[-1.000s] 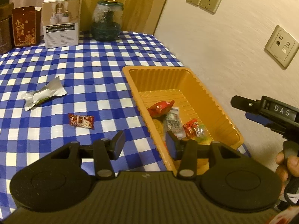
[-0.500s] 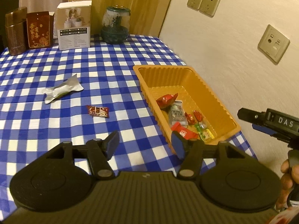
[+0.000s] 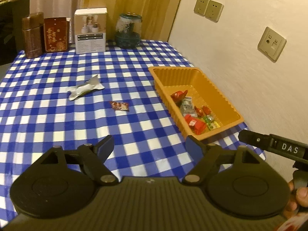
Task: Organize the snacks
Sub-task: 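Withdraw both open grippers from the tray back over the table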
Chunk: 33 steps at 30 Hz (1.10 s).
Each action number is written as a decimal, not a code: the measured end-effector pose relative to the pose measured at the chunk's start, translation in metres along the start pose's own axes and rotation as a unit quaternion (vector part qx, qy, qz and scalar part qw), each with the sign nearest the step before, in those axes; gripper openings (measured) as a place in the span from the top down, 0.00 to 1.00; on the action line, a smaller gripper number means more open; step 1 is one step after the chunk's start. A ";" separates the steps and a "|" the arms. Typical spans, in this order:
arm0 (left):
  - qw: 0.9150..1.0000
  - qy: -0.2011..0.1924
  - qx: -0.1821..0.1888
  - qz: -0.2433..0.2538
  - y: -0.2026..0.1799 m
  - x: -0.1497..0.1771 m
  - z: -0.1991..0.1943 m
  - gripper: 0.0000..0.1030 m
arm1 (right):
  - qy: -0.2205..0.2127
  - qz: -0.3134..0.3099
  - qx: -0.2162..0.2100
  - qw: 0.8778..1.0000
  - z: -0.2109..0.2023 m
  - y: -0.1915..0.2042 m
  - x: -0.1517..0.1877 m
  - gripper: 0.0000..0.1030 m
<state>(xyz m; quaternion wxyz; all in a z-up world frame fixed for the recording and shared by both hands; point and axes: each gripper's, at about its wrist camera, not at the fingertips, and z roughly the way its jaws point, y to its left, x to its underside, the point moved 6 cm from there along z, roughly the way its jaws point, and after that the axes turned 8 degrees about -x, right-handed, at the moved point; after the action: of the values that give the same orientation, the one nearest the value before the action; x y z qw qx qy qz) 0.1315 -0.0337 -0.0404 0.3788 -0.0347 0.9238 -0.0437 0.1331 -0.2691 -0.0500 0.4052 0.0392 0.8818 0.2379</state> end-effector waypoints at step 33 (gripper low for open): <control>0.998 -0.014 -0.053 -0.025 0.084 0.002 -0.025 0.15 | 0.034 -0.061 -0.039 0.997 0.020 0.068 0.028 0.32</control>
<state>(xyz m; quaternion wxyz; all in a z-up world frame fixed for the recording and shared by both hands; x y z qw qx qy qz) 0.1095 0.0507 -0.0328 0.3882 -0.0783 0.9182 -0.0033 0.1203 -0.1937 -0.0502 0.3899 -0.0388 0.8860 0.2478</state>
